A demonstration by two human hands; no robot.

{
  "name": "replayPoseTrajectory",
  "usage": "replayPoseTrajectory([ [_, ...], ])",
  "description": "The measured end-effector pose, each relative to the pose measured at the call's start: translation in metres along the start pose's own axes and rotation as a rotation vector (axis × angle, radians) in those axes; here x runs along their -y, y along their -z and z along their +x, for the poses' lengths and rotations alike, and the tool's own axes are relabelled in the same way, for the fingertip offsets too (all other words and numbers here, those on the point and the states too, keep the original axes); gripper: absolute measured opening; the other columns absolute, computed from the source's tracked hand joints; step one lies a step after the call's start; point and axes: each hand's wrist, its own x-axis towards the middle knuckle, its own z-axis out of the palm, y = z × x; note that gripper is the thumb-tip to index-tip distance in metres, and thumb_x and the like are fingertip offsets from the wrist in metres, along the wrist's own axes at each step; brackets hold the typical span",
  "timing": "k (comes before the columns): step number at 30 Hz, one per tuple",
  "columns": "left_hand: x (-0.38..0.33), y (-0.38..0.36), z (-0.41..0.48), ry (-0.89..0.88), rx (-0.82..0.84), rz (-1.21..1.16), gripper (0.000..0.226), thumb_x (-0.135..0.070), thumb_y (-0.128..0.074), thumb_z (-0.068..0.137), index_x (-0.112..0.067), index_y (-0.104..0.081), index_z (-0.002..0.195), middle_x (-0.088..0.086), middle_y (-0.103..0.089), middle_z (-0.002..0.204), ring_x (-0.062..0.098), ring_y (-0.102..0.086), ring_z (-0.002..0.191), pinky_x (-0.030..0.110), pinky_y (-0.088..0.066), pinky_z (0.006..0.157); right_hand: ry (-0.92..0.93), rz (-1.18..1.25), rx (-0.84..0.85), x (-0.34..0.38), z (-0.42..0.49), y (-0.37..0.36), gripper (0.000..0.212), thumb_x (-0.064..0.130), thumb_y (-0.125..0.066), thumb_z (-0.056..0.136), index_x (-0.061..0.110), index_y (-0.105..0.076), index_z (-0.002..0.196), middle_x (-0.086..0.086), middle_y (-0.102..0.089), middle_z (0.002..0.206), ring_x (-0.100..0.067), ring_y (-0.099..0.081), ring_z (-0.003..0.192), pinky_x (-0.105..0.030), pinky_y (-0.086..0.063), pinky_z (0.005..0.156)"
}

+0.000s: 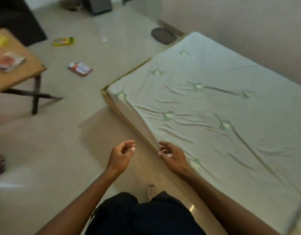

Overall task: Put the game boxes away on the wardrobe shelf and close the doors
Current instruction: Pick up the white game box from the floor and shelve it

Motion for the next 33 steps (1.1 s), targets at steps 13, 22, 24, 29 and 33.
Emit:
replayPoseTrajectory([
  [13,-0.006,0.263,0.22,0.088,-0.461,-0.218,0.02,-0.011,-0.064,0.088,-0.025,-0.068,0.102,-0.001,-0.072,0.101,0.016,-0.067,0.098,0.033,-0.055,0.091,0.259,-0.075,0.339,0.208,0.33,-0.19,0.04,0.019,-0.066,0.086,0.021,-0.058,0.125,0.003,-0.065,0.106,0.0,-0.062,0.09,-0.007,-0.05,0.071],
  [22,-0.046,0.446,0.382,0.069,-0.52,-0.219,0.022,-0.009,-0.065,0.086,-0.025,-0.068,0.101,0.002,-0.072,0.102,0.017,-0.067,0.099,0.034,-0.054,0.092,0.227,0.032,0.339,0.339,0.502,-0.301,0.038,0.021,-0.067,0.085,0.029,-0.059,0.12,0.011,-0.066,0.102,0.0,-0.064,0.088,-0.011,-0.05,0.072],
  [24,-0.054,0.472,0.419,0.066,-0.502,-0.216,0.022,-0.01,-0.065,0.086,-0.026,-0.068,0.101,0.0,-0.072,0.103,0.016,-0.067,0.1,0.032,-0.054,0.092,0.23,0.05,0.34,0.361,0.54,-0.318,0.038,0.021,-0.067,0.085,0.029,-0.06,0.12,0.01,-0.066,0.101,0.0,-0.064,0.086,-0.013,-0.05,0.073],
  [29,-0.068,0.535,0.538,0.068,-0.465,-0.183,0.024,-0.008,-0.064,0.086,-0.022,-0.068,0.104,-0.002,-0.071,0.103,0.013,-0.066,0.099,0.026,-0.053,0.089,0.217,0.074,0.313,0.405,0.659,-0.362,0.038,0.014,-0.068,0.084,0.025,-0.061,0.12,0.006,-0.067,0.1,-0.001,-0.064,0.082,-0.01,-0.05,0.069],
  [33,-0.089,0.588,0.645,0.117,-0.449,-0.174,0.024,-0.011,-0.064,0.084,-0.023,-0.068,0.104,-0.004,-0.071,0.104,0.007,-0.066,0.097,0.024,-0.052,0.089,0.176,0.057,0.316,0.444,0.778,-0.39,0.037,0.014,-0.069,0.083,0.027,-0.062,0.117,0.005,-0.068,0.103,0.001,-0.065,0.081,-0.01,-0.05,0.069],
])
